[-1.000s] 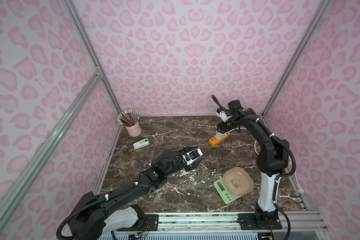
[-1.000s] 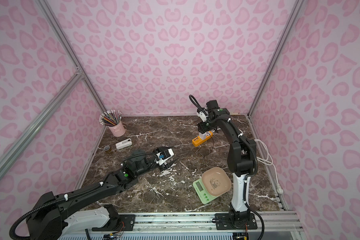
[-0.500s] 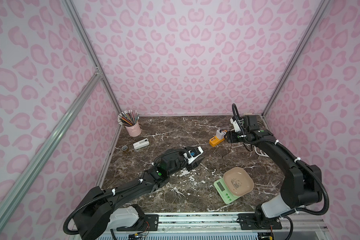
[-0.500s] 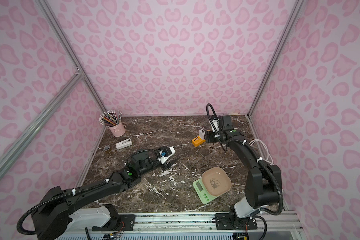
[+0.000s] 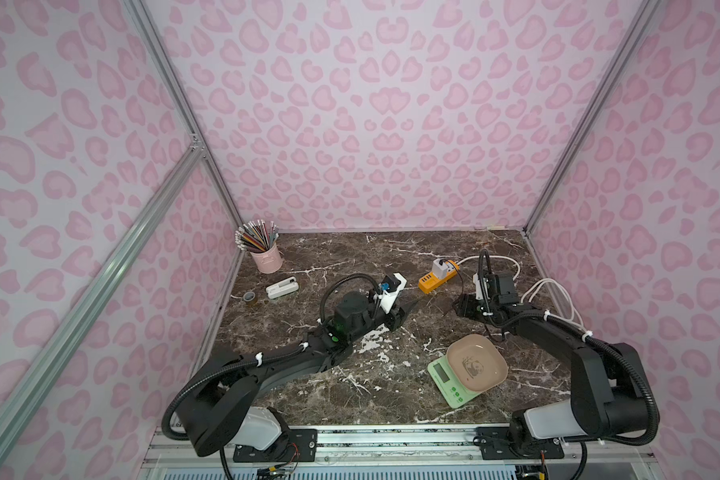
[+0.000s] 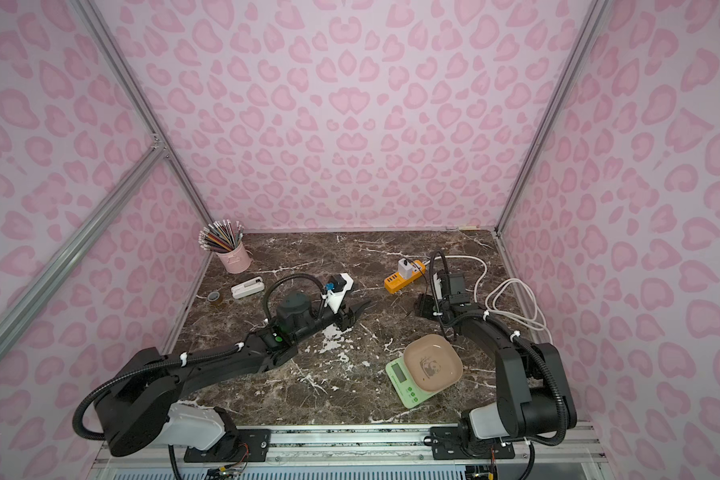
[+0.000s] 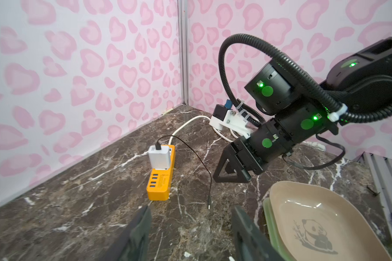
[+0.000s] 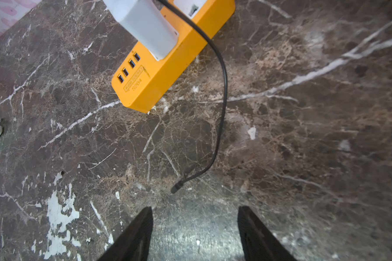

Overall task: Charge the electronic scale
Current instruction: Move the electronic scale to the center of the board.

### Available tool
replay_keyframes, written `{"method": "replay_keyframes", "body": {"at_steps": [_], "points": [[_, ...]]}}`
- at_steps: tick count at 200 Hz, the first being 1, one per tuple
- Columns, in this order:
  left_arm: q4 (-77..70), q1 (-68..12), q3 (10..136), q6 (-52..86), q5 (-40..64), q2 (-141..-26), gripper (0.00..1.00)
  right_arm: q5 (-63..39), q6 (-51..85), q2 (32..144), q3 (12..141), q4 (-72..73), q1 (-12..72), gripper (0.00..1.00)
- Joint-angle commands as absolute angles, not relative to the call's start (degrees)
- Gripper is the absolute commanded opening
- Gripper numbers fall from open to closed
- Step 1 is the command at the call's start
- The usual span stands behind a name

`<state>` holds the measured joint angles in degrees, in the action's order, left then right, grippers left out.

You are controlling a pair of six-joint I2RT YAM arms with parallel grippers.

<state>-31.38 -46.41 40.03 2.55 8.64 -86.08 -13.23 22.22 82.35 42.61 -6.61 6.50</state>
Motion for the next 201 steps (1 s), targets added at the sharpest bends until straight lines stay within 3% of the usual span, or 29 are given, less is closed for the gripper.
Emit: {"method": "replay_keyframes", "body": {"at_steps": [1,55,93,138,163,192,201], "points": [[-29.96,-49.15,44.00,7.94,14.54,-91.44,0.59,-12.99,25.47,81.50,41.39,0.11,6.08,0.64],[-14.09,-56.08,59.34,6.87,16.54,-107.54,0.59,-12.09,29.43,75.99,38.08,3.93,-0.09,0.64],[-2.33,-58.39,70.82,4.76,14.56,-116.45,0.52,-13.07,31.02,72.79,37.13,4.56,-3.96,0.64],[3.85,-59.23,77.88,3.90,8.94,-120.80,0.49,-14.21,30.87,73.15,37.30,4.38,-4.75,0.63],[6.11,-59.41,79.80,3.56,7.94,-122.54,0.39,-14.63,30.94,73.60,37.42,4.39,-4.77,0.62],[6.18,-59.59,79.38,3.65,7.29,-122.78,0.39,-14.79,30.92,73.76,37.29,4.52,-4.83,0.62],[6.23,-59.55,79.20,3.62,7.25,-122.86,0.32,-14.94,30.77,73.83,37.28,4.65,-4.88,0.62]]}}
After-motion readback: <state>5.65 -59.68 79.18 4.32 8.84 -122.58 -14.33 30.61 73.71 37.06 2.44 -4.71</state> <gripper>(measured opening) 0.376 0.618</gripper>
